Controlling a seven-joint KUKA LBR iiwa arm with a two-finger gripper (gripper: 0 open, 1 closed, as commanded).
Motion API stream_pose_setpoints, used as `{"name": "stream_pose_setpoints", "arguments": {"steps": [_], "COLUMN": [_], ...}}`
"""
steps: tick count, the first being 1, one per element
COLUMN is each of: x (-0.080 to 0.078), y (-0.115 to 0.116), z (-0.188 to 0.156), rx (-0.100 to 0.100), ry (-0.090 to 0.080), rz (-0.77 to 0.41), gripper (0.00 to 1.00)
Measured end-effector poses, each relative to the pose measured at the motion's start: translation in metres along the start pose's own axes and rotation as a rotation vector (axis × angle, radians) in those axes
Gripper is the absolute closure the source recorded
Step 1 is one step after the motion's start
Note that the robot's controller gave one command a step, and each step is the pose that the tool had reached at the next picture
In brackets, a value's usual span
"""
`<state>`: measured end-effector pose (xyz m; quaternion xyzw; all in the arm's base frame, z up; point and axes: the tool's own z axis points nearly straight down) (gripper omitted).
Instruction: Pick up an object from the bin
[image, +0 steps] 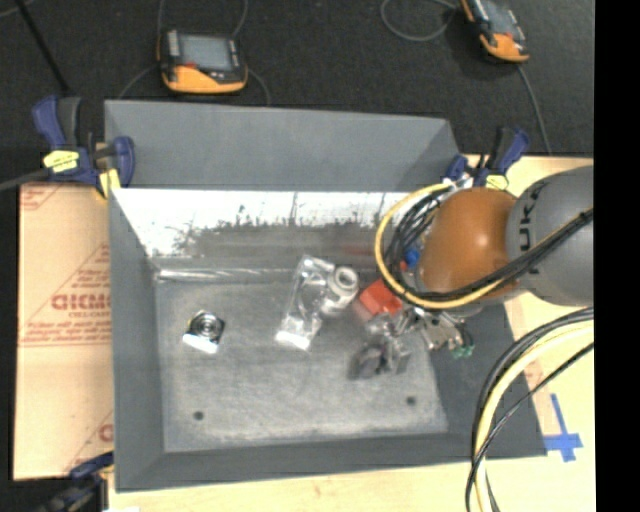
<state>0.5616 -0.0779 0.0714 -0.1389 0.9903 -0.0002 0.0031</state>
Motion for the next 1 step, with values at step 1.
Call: {"name": "stream_pose_setpoints", "arguments": {"steps": [1], "x": [0.0203], "y": [-0.0083], "z": [-0.1389], "rx": [0.005], "ry": [-0.005], "rz": [-0.006], "gripper": [1.0]}}
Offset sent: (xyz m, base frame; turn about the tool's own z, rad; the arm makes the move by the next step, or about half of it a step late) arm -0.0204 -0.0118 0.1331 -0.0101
